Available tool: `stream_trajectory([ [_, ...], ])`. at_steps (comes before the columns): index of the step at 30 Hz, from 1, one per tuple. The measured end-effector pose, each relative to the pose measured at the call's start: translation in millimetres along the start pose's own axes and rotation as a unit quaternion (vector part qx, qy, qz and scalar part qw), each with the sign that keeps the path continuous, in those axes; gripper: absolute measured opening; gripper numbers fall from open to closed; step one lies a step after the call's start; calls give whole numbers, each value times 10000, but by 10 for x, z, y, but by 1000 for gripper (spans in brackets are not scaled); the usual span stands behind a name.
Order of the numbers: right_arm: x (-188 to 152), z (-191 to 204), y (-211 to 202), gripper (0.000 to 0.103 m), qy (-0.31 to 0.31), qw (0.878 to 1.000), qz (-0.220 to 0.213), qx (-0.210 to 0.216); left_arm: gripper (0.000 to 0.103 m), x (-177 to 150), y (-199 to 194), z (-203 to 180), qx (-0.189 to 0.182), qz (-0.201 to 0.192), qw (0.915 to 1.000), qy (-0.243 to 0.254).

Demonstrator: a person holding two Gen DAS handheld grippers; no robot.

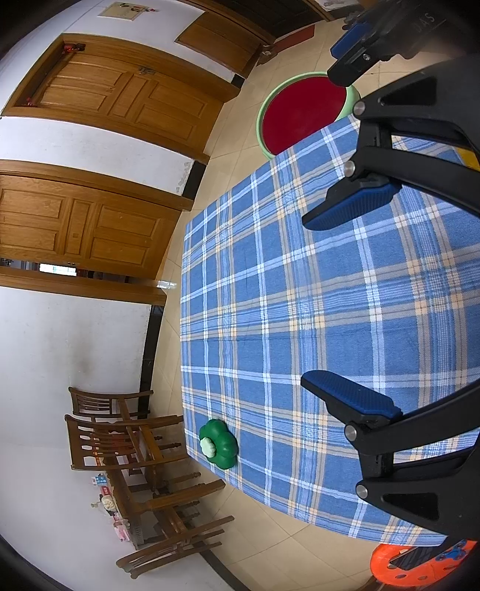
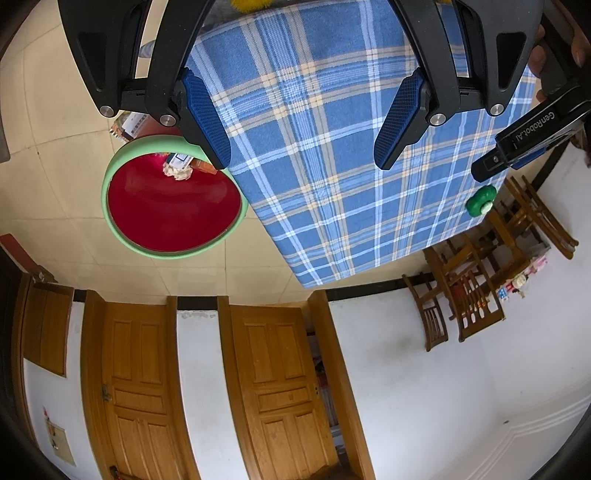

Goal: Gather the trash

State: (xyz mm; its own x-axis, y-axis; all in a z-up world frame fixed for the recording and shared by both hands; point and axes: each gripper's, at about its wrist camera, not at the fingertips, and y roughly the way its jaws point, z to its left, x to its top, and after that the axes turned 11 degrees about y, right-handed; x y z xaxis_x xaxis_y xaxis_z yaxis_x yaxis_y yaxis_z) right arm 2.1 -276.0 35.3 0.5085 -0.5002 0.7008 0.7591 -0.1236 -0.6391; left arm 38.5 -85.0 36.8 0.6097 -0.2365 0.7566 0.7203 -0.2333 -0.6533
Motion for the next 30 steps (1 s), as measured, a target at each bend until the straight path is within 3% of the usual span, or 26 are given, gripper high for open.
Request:
stream_trajectory([
  [30, -17, 3, 10, 81, -13, 10000, 25, -25, 78, -21, -4, -41, -2, 5, 10000, 63],
])
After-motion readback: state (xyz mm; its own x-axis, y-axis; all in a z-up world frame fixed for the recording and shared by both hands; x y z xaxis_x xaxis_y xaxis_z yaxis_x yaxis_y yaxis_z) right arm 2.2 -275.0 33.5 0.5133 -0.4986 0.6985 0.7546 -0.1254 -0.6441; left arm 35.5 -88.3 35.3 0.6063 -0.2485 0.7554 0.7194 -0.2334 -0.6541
